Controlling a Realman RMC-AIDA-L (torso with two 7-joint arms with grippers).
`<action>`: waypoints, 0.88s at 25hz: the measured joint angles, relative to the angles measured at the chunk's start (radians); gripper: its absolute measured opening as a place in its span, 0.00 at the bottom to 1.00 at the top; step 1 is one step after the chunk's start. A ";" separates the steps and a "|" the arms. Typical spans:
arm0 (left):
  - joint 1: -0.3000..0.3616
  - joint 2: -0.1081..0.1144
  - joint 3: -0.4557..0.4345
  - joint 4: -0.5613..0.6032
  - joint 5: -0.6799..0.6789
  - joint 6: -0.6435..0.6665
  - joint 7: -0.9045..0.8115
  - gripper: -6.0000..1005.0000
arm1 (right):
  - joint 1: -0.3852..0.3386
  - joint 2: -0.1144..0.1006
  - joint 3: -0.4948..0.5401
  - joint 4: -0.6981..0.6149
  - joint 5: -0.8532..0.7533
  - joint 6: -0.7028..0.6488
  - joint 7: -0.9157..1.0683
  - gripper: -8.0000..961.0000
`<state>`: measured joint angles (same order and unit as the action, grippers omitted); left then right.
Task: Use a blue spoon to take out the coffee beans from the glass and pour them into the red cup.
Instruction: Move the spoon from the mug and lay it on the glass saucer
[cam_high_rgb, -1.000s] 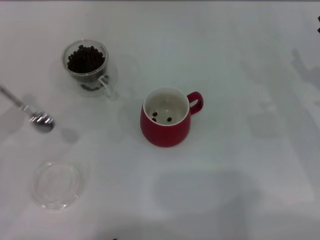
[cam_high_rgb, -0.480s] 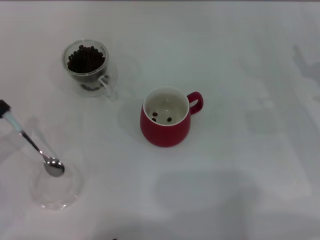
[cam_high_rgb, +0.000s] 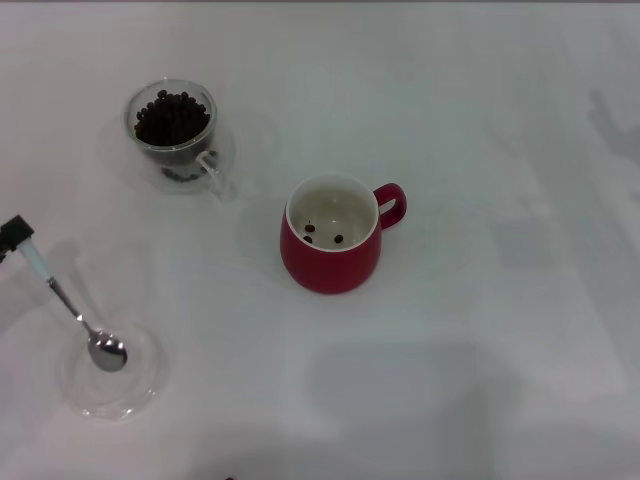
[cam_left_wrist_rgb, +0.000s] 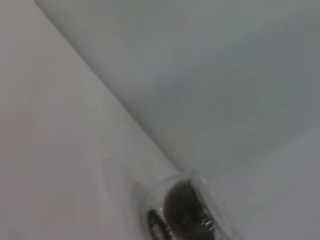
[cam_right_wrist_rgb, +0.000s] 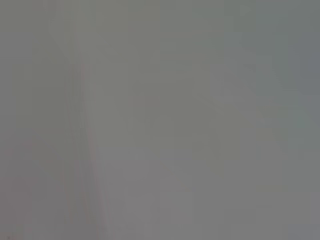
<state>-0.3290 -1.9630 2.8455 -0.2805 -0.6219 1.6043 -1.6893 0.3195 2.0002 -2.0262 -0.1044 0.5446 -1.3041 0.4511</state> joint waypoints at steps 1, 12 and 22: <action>0.000 0.000 0.000 -0.003 0.005 -0.004 0.002 0.14 | 0.001 -0.001 0.000 0.000 0.000 0.000 0.000 0.90; -0.029 -0.037 0.000 -0.006 0.038 -0.092 0.006 0.19 | 0.002 0.002 0.018 0.000 -0.001 -0.009 0.000 0.90; -0.064 -0.062 0.000 -0.008 0.085 -0.095 0.008 0.24 | -0.005 0.006 0.020 -0.005 -0.002 -0.025 0.000 0.90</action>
<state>-0.3934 -2.0255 2.8456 -0.2886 -0.5367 1.5094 -1.6814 0.3145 2.0061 -2.0063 -0.1097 0.5429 -1.3295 0.4510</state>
